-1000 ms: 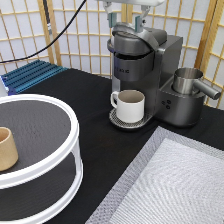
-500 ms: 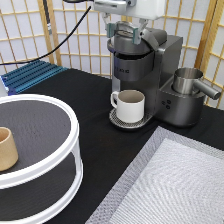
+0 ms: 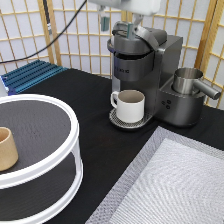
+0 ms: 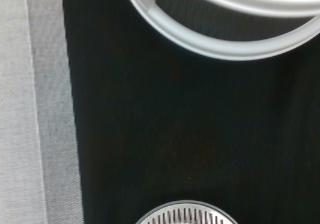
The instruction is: Make coffee
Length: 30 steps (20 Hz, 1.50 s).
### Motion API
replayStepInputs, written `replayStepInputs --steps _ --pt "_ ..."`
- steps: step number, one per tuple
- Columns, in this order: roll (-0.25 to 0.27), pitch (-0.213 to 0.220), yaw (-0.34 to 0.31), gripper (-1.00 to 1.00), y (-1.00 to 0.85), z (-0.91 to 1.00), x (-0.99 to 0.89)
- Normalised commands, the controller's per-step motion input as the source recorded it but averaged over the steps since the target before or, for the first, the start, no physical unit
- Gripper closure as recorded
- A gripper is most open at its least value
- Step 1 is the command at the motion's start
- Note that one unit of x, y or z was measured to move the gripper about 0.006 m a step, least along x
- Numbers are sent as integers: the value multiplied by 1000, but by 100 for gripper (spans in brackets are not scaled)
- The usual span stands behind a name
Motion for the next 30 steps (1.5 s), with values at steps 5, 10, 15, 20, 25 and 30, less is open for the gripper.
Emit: replayStepInputs --steps 5,10,15,20,25,30 --pt "-153 0 -86 -100 627 801 239" --pt "-183 12 -75 -100 649 176 418" --pt "-161 3 -69 -100 325 -66 264" --pt "-115 10 -37 -100 106 -95 272" --pt "-111 34 -43 -100 345 -46 401" --pt "-108 30 -53 -100 206 -144 340"
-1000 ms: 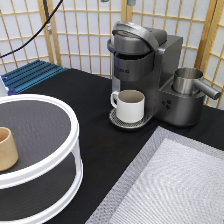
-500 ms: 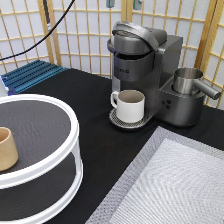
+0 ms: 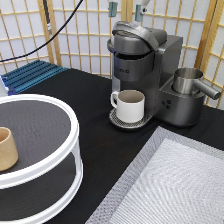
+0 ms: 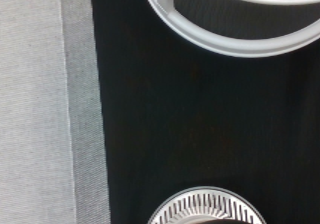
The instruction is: Make coffee
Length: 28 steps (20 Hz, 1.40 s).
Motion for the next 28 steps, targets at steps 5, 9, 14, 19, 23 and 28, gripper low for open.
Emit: replayStepInputs --steps 5,9,14,19,23,28 --pt "-97 9 -60 -100 0 -469 210" --pt "-97 0 -73 -100 -26 -929 336" --pt "-165 19 -86 -100 237 -934 596" --pt "-179 10 -68 -100 355 -945 297" --pt "-157 59 -57 -100 275 -401 37" --pt "-97 95 -26 -100 113 234 70"
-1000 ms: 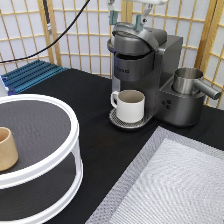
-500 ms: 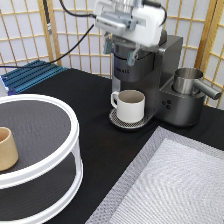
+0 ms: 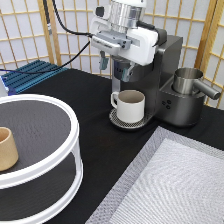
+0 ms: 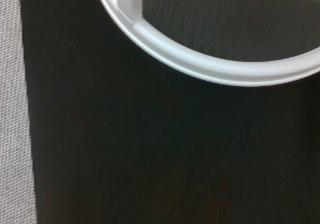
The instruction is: Make coffee
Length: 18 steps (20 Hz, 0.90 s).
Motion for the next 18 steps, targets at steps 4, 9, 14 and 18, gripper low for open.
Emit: replayStepInputs --steps 4,9,14,18 --pt "39 86 0 -100 -591 639 262" --pt "162 24 11 -100 -886 745 145" --pt "134 28 221 -100 -146 899 51" --pt "158 43 344 -100 -4 739 176"
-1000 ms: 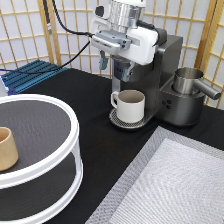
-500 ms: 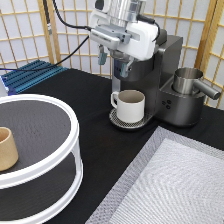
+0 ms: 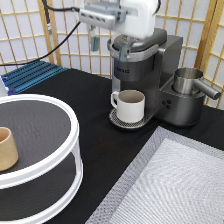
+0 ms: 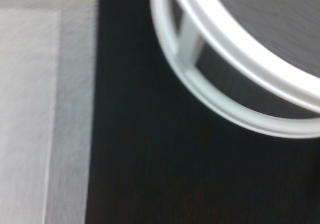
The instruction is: Make coffee
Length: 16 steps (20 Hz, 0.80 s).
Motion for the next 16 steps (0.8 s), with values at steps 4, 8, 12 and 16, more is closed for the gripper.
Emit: replayStepInputs --steps 4,8,12,16 --pt "167 38 347 -100 -17 714 191" --pt "167 43 347 -100 -10 716 191" --pt "174 45 343 -100 0 700 188" --pt "161 19 349 -100 -1 610 180"
